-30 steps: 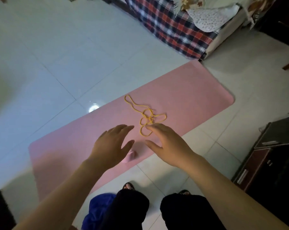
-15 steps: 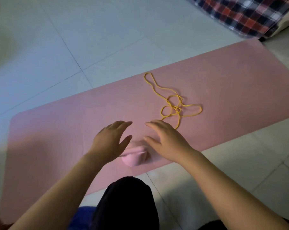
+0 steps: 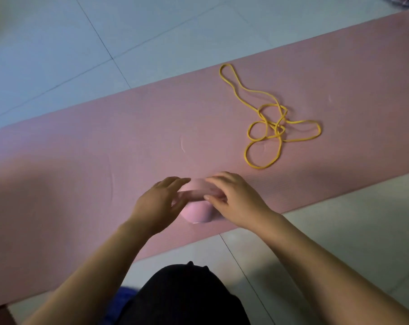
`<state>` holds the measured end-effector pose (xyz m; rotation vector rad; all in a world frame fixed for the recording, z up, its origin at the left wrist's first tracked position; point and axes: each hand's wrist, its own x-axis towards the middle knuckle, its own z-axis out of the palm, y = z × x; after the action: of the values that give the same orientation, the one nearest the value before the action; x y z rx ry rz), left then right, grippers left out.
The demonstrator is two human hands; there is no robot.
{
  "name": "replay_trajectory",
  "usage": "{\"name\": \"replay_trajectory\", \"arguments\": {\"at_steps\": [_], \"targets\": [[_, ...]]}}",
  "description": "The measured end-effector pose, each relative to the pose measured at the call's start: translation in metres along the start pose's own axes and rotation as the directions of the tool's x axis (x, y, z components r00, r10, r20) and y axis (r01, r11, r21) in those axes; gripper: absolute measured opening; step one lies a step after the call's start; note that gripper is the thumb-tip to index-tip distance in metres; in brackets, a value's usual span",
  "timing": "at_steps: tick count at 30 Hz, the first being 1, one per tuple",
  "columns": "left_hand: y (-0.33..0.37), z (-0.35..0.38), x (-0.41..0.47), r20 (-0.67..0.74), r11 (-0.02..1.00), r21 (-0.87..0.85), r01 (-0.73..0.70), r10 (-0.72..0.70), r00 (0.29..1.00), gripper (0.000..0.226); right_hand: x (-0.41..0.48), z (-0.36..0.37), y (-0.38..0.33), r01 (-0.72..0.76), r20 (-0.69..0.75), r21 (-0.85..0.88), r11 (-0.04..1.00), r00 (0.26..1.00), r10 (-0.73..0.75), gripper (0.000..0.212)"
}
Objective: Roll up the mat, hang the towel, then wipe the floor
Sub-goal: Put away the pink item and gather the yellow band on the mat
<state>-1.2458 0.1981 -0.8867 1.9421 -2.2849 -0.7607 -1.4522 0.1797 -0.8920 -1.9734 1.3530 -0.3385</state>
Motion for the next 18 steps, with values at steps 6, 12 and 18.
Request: {"name": "replay_trajectory", "arguments": {"at_steps": [6, 12, 18], "targets": [[-0.006, 0.009, 0.003, -0.014, 0.998, -0.065, -0.006, 0.005, 1.000, 0.052, 0.003, 0.010, 0.006, -0.019, -0.016, 0.033, 0.999, 1.000, 0.020, 0.037], [-0.011, 0.015, 0.001, -0.039, 0.980, -0.196, -0.046, 0.039, 0.998, 0.045, 0.003, 0.021, 0.011, -0.015, 0.009, 0.066, 0.998, 1.000, 0.015, 0.033], [-0.015, 0.027, -0.001, -0.067, 0.956, -0.289, -0.045, 0.027, 0.997, 0.037, 0.006, 0.031, 0.014, -0.009, -0.021, 0.104, 0.995, 1.000, 0.011, 0.032]]}}
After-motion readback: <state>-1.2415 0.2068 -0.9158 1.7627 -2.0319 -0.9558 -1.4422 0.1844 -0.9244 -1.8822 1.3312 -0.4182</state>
